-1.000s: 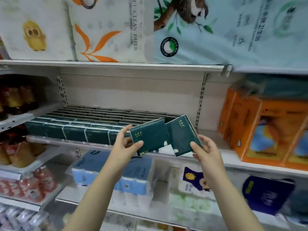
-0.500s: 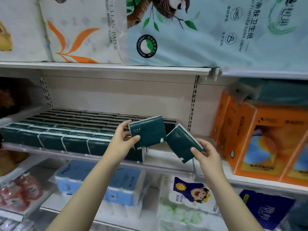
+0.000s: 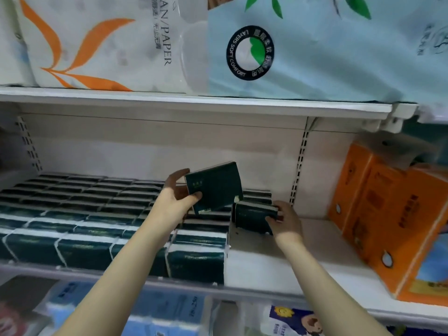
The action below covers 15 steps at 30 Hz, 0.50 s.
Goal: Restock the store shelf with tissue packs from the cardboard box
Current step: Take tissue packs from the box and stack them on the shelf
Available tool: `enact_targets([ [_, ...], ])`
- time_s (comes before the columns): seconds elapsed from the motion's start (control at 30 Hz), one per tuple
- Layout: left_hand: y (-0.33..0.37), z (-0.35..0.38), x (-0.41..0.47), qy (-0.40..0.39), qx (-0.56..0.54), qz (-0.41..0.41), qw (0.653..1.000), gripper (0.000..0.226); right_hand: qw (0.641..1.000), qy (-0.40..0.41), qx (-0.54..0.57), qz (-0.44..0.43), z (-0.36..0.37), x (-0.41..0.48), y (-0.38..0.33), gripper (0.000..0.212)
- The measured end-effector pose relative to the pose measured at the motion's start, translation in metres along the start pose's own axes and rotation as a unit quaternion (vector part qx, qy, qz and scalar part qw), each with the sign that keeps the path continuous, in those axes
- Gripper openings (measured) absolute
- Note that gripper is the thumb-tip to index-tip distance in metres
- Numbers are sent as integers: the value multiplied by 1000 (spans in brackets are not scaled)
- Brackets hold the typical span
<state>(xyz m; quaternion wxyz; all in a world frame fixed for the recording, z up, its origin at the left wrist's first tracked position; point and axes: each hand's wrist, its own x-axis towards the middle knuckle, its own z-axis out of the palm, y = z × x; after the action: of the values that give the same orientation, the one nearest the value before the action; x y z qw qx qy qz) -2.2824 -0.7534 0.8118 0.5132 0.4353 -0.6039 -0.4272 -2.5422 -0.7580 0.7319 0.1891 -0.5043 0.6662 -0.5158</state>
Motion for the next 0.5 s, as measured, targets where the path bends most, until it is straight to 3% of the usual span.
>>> enact_targets([
  [0.2, -8, -9, 29, -18, 4, -21, 1000, 54, 998, 14, 30, 44, 28, 14, 12, 46],
  [0.37, -13, -7, 46, -43, 15, -27, 999, 53, 999, 30, 24, 30, 33, 26, 13, 48],
  [0.5, -15, 0, 51, -62, 24, -35, 997, 54, 999, -18, 23, 31, 26, 26, 20, 57],
])
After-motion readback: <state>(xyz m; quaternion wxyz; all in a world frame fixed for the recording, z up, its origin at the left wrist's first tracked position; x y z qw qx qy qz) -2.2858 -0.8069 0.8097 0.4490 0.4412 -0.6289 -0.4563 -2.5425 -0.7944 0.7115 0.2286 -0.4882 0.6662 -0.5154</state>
